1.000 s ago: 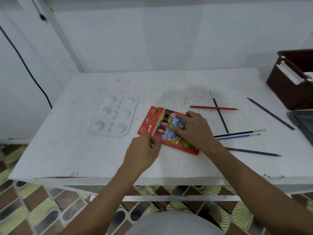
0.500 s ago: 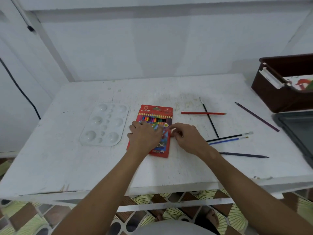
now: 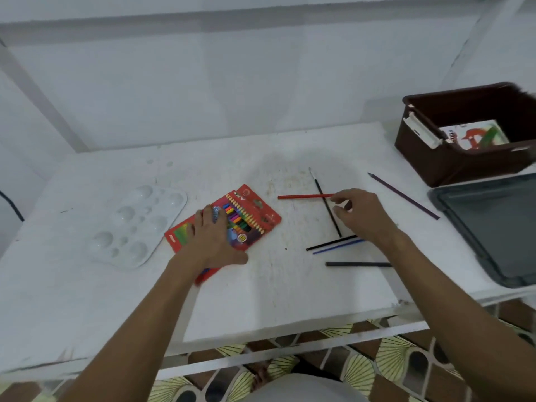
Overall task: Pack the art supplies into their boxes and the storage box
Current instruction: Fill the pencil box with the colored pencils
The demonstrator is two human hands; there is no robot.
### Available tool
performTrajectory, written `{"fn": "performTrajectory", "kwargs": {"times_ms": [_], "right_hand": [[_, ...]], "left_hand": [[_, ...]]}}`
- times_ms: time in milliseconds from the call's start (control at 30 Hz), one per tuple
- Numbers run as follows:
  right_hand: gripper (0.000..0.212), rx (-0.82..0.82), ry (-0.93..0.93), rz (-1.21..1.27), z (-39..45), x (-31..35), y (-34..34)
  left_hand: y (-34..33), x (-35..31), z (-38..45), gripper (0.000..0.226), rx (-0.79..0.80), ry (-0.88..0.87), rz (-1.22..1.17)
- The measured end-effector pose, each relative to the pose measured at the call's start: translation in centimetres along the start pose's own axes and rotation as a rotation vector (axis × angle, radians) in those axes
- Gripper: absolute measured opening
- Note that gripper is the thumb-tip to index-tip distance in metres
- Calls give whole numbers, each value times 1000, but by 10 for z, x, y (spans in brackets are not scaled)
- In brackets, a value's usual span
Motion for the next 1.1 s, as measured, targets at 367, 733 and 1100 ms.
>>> {"fn": "performTrajectory", "kwargs": {"times_ms": [367, 733, 1100], "right_hand": [[25, -105, -125, -440, 60, -86, 47], [33, 12, -70, -299, 86, -71, 46], [6, -55, -250, 615, 57, -7, 99]], "left_hand": [[-30, -5, -5, 103, -358, 9, -107], [-37, -11, -5, 91, -466, 44, -13], [-38, -9, -4, 89, -487, 39, -37]]}}
Point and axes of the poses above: each hand's wrist, its own z-axis towards the middle knuckle, its own y-axis out of the back of the hand, x = y × z, the point moved 2 cm from there along z, towards the middle knuckle, and after that the axes turned 8 degrees about -x, right-handed, at the moved point
